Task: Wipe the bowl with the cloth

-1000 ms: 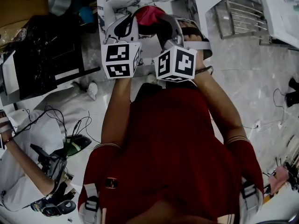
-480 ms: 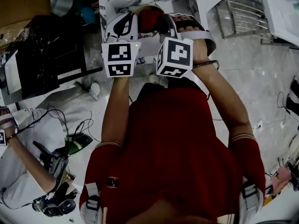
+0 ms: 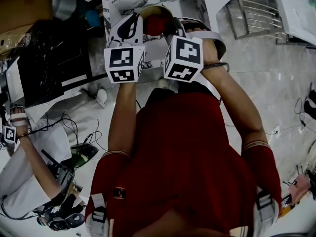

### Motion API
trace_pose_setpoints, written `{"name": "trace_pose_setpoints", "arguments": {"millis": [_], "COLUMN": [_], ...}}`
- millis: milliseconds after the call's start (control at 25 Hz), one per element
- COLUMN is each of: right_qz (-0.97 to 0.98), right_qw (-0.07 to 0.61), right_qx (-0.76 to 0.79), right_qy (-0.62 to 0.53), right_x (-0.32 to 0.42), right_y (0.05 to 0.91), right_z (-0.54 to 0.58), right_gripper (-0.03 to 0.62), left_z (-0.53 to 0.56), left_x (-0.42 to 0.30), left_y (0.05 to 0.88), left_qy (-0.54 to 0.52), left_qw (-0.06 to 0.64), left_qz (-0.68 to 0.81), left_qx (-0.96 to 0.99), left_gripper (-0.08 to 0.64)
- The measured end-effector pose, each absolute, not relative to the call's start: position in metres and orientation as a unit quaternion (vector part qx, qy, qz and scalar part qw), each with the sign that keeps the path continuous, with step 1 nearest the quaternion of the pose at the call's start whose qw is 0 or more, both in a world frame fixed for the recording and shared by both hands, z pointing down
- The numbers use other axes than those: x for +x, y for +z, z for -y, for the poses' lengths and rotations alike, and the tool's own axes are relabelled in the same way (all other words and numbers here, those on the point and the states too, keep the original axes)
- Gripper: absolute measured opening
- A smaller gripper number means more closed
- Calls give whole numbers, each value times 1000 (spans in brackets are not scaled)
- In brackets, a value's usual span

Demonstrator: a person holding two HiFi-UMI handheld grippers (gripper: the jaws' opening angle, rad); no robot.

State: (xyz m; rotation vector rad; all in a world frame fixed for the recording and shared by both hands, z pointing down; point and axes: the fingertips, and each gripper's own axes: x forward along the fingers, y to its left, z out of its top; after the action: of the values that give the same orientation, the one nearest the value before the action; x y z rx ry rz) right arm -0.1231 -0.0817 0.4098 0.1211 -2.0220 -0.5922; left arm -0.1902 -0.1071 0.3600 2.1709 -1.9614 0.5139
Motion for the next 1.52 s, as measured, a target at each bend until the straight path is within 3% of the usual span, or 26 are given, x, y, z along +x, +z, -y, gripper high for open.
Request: {"name": "trace_pose_setpoints", "arguments": {"millis": [400,920,1520], "right_qz": [868,927,942], "right_qw": [465,357,258], "right_qx": [39,106,214], "right_qy": [-173,-50,-17], "right_x": [-132,-145,-137], "right_y": [420,409,380], "right_z": [67,80,113], "right_gripper": [66,66,66], "left_z": [104,111,112], "left_x": [-190,-186,-188], "left_y": [367,373,387], "left_qy": [132,79,88], "left_qw": [125,170,188], "left_qz": [658,655,666], "left_qx": [731,732,717], "left_gripper": [20,20,20]}}
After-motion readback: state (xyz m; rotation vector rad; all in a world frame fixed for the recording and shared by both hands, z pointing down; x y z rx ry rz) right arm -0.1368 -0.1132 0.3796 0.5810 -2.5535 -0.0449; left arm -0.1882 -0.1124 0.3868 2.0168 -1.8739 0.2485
